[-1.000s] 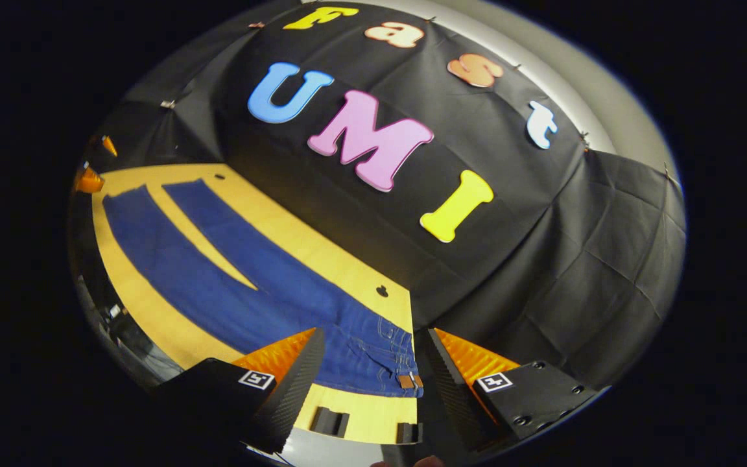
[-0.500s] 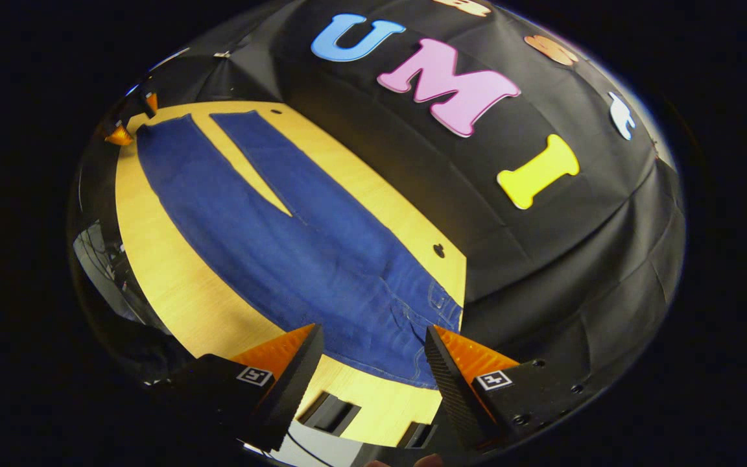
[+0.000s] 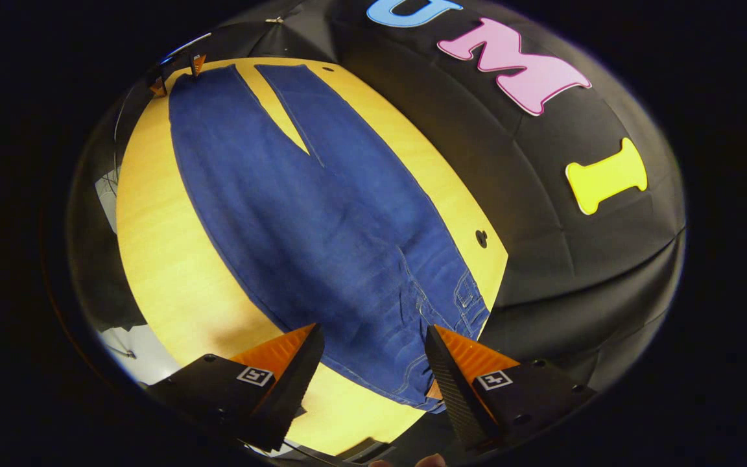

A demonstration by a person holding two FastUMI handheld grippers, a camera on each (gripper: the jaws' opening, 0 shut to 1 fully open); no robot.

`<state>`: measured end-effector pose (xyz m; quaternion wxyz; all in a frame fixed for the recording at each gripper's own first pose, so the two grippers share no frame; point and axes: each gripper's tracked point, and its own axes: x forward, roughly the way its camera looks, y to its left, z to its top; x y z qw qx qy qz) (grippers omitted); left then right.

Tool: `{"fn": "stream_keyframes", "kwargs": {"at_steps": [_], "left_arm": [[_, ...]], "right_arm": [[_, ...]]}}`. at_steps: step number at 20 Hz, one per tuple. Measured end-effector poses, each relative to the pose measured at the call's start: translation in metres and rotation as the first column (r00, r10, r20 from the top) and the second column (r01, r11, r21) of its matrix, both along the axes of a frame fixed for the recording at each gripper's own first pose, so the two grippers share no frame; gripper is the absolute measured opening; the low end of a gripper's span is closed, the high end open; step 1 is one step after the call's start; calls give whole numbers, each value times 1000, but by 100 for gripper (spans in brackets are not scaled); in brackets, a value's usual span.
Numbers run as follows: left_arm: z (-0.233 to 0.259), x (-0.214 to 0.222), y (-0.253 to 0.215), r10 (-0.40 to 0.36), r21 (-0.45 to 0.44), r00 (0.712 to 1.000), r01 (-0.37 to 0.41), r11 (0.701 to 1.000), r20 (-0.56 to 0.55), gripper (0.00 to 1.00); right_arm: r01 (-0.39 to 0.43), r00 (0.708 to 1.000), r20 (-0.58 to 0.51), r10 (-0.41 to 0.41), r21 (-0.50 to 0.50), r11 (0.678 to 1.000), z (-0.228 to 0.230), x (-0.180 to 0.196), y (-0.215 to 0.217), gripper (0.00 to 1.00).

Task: Grasp the waist and the cuffs of the jeans and fold them to make the two legs overlap; first hold the waist and fold one-third of the jeans toward the cuffs, then hold the cuffs and fold the remaining one-third in the same direction to finish folding.

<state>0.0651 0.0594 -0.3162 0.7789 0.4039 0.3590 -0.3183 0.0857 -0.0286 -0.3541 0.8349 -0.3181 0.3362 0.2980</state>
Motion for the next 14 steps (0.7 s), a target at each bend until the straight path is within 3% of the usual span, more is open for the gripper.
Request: {"fn": "stream_keyframes", "kwargs": {"at_steps": [2,5,10,14], "left_arm": [[-3,9,2,31,-28,999,-32,999,-30,95],[-4,18,8,67,-70,994,-73,995,-84,95],[-3,18,2,9,-33,997,-12,999,-81,96],[-2,16,3,-10,-10,995,9,1000,-104,96]], "right_arm": [[2,1000,-24,-2,-16,1000,-11,4,-8,97],[-89,995,-50,86,-71,993,-28,2,-16,97],[-301,953,-91,289,-172,938,-49,-28,-30,94],[-353,933,-148,327,-217,910,-76,-33,-41,97]]}}
